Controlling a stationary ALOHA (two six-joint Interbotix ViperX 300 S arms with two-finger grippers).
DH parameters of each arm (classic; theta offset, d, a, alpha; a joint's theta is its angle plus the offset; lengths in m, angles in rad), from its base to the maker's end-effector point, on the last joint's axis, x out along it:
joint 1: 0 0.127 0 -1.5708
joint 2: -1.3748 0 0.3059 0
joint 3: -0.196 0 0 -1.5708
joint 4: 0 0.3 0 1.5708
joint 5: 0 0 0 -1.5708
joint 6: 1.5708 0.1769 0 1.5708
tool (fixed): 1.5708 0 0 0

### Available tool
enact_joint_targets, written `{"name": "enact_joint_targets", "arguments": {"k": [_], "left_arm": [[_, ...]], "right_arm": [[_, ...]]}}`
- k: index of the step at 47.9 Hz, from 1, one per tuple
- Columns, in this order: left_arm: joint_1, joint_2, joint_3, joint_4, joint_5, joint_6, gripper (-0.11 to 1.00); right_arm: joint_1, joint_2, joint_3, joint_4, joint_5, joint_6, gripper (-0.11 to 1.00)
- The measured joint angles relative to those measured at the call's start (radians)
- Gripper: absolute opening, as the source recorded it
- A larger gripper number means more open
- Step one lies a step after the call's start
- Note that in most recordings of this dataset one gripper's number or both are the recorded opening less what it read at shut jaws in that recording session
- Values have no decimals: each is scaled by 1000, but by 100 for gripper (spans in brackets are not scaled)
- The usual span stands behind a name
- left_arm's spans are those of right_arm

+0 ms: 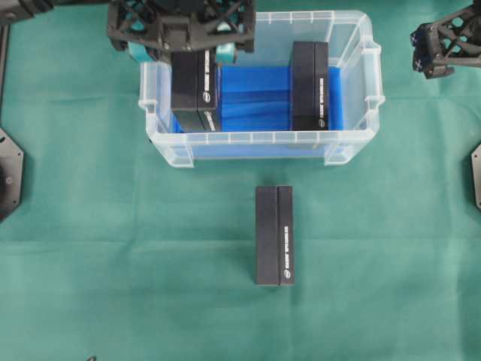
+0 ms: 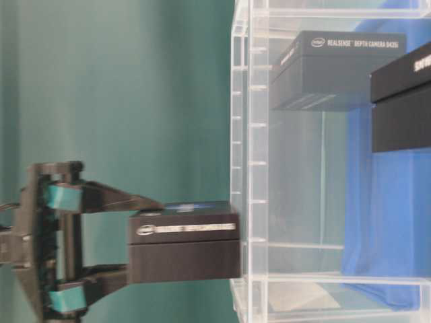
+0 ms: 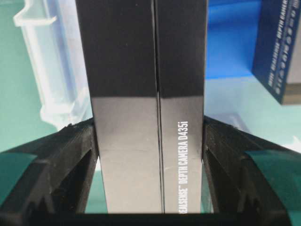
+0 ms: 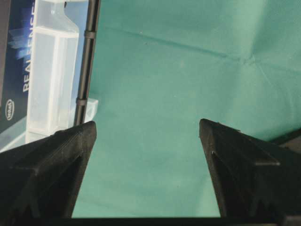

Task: Take out the box from the case.
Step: 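Lift the left box up out of the case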

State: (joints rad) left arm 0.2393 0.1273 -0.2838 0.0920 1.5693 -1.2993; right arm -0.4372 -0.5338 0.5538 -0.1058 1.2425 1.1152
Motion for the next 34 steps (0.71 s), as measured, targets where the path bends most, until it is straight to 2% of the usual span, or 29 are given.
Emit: {"name": "enact_joint_targets", "arguments": {"k": [17,34], "left_arm": [[-5,-6,-109,0,100,-2,60],[-3,-6,-121,0,117,-2,60]], "right_arm": [[0,-8,5,-2,0,0,87],[0,-9,5,-2,0,0,87]]}}
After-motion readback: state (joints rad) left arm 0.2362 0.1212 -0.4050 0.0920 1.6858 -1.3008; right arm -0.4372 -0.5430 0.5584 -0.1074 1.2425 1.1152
